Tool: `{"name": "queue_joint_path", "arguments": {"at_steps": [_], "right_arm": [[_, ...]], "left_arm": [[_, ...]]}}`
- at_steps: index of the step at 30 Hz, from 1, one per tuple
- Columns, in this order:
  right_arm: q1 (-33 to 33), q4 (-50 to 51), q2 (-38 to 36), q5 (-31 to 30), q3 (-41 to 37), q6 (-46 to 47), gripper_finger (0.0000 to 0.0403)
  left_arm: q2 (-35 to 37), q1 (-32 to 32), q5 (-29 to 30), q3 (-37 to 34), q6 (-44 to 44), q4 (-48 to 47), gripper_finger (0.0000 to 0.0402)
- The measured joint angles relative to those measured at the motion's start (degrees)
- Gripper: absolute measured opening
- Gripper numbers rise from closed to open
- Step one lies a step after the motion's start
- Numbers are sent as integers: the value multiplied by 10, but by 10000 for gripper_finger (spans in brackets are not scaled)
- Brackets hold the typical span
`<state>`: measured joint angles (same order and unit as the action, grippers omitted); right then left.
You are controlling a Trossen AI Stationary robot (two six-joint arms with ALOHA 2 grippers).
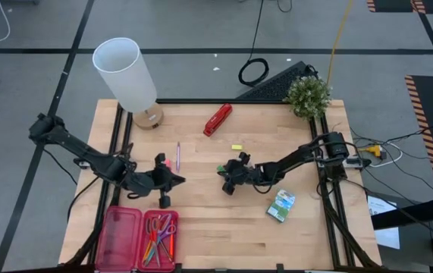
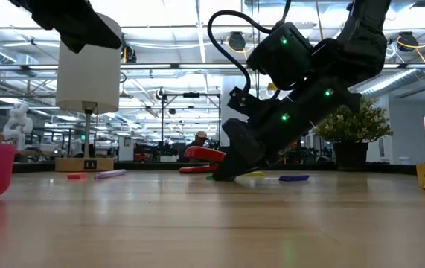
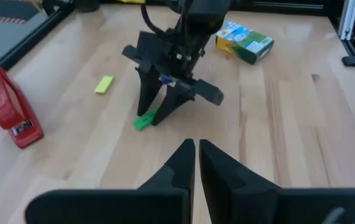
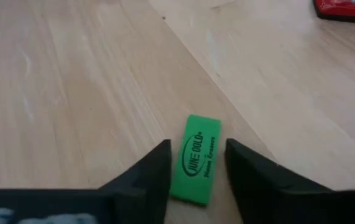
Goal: Pack school essentials
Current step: Put the green eraser into the red supply box
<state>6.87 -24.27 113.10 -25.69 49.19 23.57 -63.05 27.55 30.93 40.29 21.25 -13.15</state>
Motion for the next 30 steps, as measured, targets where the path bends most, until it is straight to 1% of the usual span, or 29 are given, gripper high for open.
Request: {"name": "queue_joint_path", "arguments": {"at_steps": [4, 7, 11, 15, 20, 23, 26, 28, 30], "right_arm": [[0, 0, 0, 2, 0, -5, 93], [0, -6, 0, 9, -1, -15, 75], [0, -19, 0, 26, -2, -22, 72], [-1, -19, -10, 40, -2, -40, 79], [0, -15, -39, 114, -4, -63, 78], [-1, -21, -62, 159, -4, -63, 76], [-1, -16, -82, 199, -3, -63, 76], [0, -19, -96, 233, -3, -63, 76], [0, -17, -108, 268, -3, -57, 76]], "left_arm": [[-12, 0, 1, 0, 12, 9, 26], [-18, 0, 1, 0, 14, 25, 26], [-30, 0, 1, 0, 14, 43, 26], [-45, -1, 2, 0, 13, 56, 26], [-75, -3, 1, 0, -19, 71, 33], [-100, -3, 5, 1, -40, 86, 59], [-129, -3, 9, 1, -64, 117, 97], [-152, -3, 20, 1, -104, 157, 124], [-177, -3, 21, 1, -165, 199, 150]]}}
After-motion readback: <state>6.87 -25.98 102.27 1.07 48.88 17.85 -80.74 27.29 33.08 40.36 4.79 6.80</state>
